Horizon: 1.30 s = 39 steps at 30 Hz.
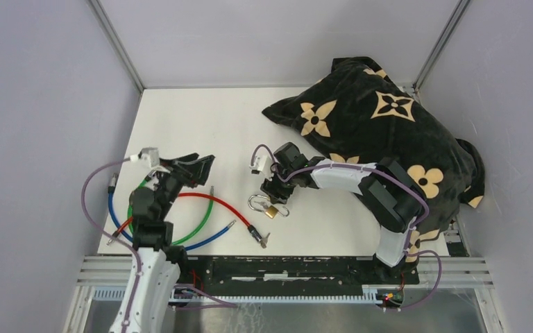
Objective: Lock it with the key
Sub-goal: Pick up the lock from the center of the board.
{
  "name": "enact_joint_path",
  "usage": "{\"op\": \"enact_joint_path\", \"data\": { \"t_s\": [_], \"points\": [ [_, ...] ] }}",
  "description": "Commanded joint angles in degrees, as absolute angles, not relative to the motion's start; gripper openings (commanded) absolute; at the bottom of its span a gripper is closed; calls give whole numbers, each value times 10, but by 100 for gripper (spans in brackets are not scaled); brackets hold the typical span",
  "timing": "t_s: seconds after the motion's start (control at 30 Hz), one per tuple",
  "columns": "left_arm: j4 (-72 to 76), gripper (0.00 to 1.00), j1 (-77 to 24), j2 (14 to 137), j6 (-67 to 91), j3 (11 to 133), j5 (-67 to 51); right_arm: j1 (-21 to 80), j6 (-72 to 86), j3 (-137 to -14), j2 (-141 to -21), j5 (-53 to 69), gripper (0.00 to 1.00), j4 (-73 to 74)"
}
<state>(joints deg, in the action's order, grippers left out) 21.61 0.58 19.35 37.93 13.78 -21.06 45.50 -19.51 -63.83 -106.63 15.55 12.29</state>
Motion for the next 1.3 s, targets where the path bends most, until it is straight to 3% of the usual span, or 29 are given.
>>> {"op": "enact_joint_path", "data": {
  "t_s": [0.0,0.2,0.43,0.63,0.93,0.97,1.07,1.13,1.23,1.27],
  "points": [
    [93,81,-16,344,250,259,-371,445,-182,-597,-1006,218,2,68],
    [-56,82,-84,541,89,360,-476,436,-158,-537,-950,260,0,5],
    [-73,88,-208,686,-47,386,-475,413,-124,-509,-923,328,0,-47],
    [-95,82,-227,768,-156,396,-454,406,-112,-494,-912,369,0,-61],
    [-90,58,-250,836,-190,418,-462,400,-129,-513,-919,390,0,-40],
    [-97,52,-252,840,-196,420,-466,399,-131,-516,-921,391,0,-38],
    [-120,19,-259,848,-218,427,-475,395,-134,-519,-924,400,0,-36],
    [-139,3,-262,848,-236,433,-483,395,-134,-519,-926,413,0,-39],
    [-159,2,-264,842,-260,436,-497,395,-137,-518,-927,430,3,-40],
    [-160,2,-265,837,-261,436,-503,395,-141,-517,-927,436,10,-39]
  ]
}}
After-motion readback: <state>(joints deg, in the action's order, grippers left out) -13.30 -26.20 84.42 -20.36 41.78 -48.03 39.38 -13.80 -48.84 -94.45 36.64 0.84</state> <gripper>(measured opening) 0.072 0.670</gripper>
